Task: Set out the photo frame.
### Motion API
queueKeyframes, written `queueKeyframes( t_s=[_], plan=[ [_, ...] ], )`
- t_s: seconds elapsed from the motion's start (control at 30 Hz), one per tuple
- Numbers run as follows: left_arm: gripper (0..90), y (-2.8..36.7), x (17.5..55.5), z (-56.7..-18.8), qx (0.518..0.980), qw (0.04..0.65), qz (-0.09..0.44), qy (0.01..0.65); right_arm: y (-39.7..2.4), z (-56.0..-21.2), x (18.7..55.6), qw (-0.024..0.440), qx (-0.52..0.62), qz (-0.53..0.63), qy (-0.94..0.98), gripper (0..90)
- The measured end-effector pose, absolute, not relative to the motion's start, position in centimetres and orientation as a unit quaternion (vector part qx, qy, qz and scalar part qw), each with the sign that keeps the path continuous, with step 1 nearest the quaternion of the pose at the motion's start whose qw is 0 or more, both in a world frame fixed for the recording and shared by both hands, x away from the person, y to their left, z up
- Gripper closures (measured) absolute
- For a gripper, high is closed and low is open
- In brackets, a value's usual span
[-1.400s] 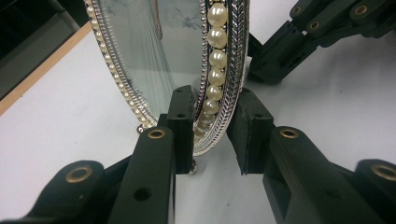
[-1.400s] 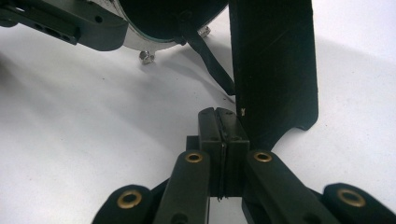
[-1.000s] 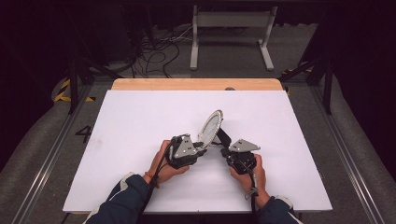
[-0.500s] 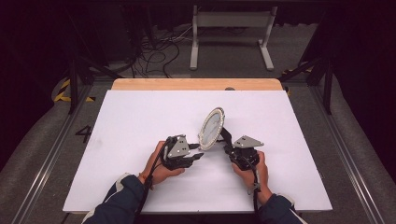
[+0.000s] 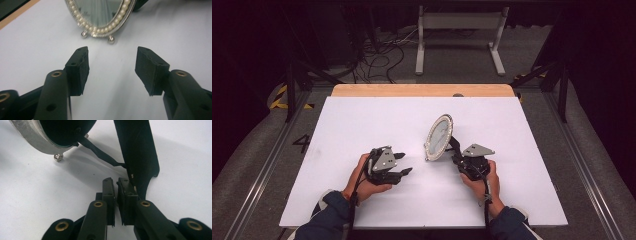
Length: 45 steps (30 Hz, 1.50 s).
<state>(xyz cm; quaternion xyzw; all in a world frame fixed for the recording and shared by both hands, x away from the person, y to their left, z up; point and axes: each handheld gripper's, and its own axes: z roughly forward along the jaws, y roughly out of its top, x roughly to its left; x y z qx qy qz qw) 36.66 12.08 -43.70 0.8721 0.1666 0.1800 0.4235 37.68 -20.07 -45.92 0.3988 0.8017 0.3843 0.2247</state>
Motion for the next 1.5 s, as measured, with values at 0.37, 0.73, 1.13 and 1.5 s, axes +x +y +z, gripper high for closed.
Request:
queueKeyframes(
  t_s=[0.37, 0.73, 1.13, 1.5],
  plan=[
    [28.1, 17.5, 33.9, -44.9, 0.863, 0.414, 0.186, 0.222, -17.9, -44.4, 35.5, 0.205, 0.355, 0.419, 0.810, 66.1],
    [24.2, 19.9, 32.4, -45.4, 0.859, 0.405, 0.190, 0.249, -15.1, -44.4, 37.1, 0.196, 0.391, 0.438, 0.785, 47.3],
    [23.1, 19.8, 32.6, -45.5, 0.863, 0.397, 0.192, 0.247, -14.5, -44.3, 38.6, 0.185, 0.417, 0.481, 0.748, 56.5],
    [22.5, 19.1, 32.6, -46.1, 0.871, 0.384, 0.187, 0.242, -15.0, -44.1, 38.2, 0.168, 0.422, 0.477, 0.752, 61.3]
  ],
)
